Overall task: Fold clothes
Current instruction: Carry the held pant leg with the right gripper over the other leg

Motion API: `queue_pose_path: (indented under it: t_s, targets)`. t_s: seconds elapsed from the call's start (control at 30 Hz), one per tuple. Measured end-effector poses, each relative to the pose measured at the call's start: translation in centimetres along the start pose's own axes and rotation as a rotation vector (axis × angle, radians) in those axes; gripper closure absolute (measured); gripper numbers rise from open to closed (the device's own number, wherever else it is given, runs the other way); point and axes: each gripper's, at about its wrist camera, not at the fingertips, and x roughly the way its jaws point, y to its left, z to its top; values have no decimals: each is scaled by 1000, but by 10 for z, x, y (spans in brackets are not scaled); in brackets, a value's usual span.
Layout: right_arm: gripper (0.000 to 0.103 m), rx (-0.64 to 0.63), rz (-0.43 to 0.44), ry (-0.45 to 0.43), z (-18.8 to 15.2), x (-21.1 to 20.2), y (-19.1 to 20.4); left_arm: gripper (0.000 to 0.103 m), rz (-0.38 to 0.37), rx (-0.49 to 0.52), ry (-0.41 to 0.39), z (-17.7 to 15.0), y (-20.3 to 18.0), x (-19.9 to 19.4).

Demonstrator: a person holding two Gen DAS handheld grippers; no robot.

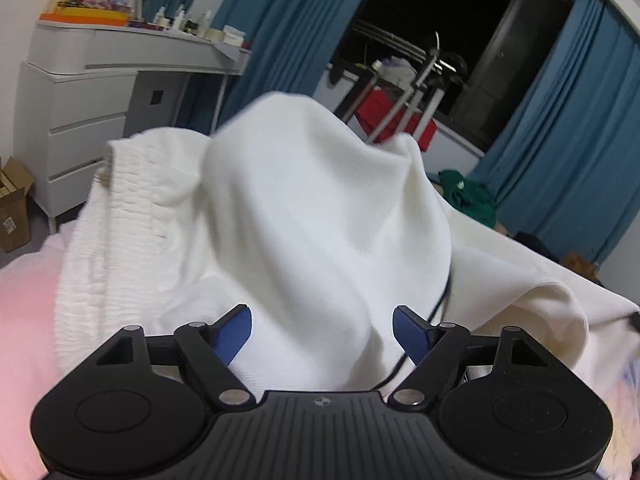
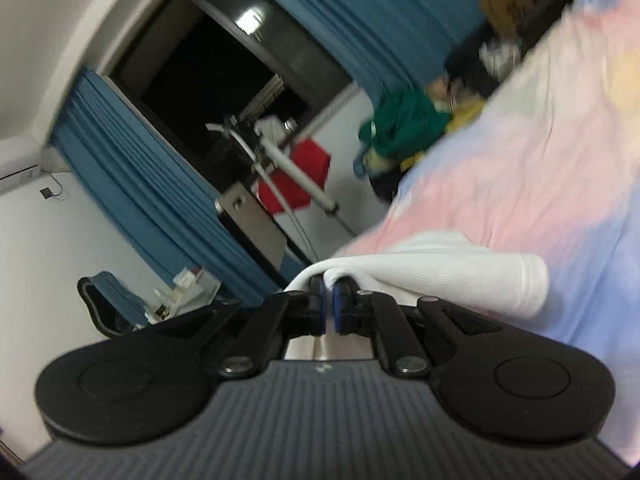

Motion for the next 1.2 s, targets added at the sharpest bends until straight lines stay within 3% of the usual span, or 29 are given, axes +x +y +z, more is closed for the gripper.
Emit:
queue_pose_path:
  t_s: [0.2,0.4,0.5,0.67,0.73,0.93,1.1,1.2]
  targets:
    - [96,-173,5,-184,29,-61,34,23,16,-9,-42,6,7,-11]
    - [96,-227,-149,-303,59,-77,13,23,41,5,-36,7,5,-2]
    - [96,-159,-273,-175,58,-74,-34,23,45,20,-26,6,3,2]
    - [96,-30,-401,144,34,-69,-104,23,50,30,-13,4,4,4]
    - [95,41,-431,192,28,-70,-120,23,49,20,-7,5,7,2]
    - [95,34,-406,141,21,-57,-112,20,9,-86,65,14,26,-14]
    - [95,40,-373,128,22,-60,-108,15,-49,-190,221,9,46,-24]
    - [95,77,-358,127,24,-60,-109,15,-42,-269,279,-1,57,-25]
